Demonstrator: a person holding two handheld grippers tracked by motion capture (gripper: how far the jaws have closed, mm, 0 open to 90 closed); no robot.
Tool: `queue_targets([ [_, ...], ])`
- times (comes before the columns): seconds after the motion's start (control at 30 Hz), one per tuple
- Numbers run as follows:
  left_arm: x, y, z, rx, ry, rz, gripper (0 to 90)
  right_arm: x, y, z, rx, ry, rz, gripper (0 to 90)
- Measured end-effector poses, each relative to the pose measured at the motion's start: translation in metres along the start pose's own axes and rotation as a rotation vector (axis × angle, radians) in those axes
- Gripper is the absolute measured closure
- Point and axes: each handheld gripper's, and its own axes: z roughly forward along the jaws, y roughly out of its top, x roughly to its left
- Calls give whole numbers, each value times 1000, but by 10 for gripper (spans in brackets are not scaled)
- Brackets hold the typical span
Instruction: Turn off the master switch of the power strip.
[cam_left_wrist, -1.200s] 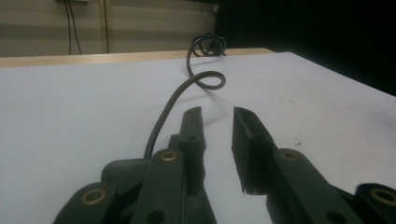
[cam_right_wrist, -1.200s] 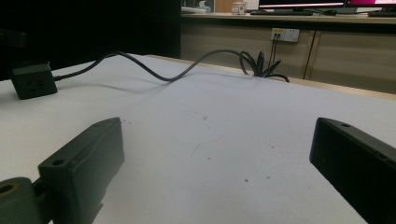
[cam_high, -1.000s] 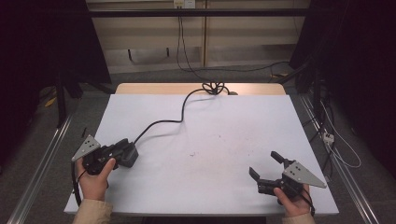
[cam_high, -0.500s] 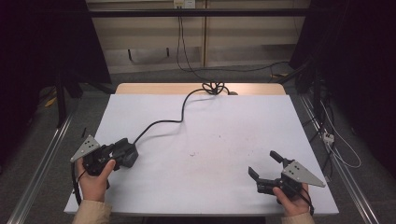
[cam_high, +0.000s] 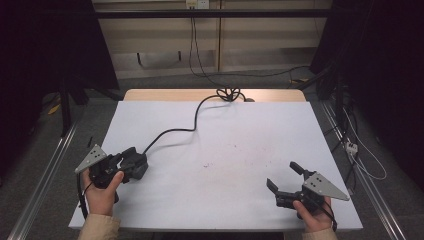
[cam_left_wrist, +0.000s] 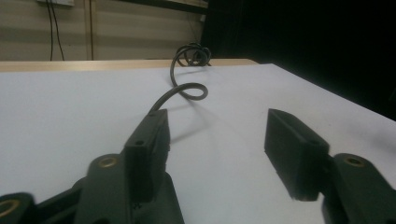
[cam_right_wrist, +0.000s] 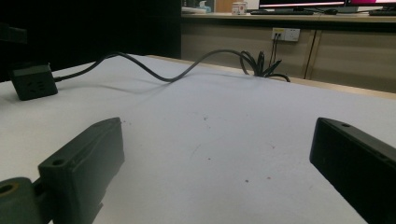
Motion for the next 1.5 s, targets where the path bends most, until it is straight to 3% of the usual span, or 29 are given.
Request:
queue_targets([
  [0.23, -2, 1, 0, 1, -12, -8, 225, 1, 0, -2, 1, 2, -5, 24],
  [0.73, -3, 0, 2, 10, -13, 12, 129, 2, 0, -2, 3, 3, -9, 24],
  [0.9, -4, -1, 3, 2, -6, 36, 64, 3, 0, -2, 4, 5, -9, 24],
  [1.07, -5, -3, 4, 8, -8, 62, 56, 2, 0, -2, 4, 6, -16, 24],
  [1.5, -6, -13, -3, 14, -19, 65, 50, 2, 0, -3, 3, 3, -14, 24],
])
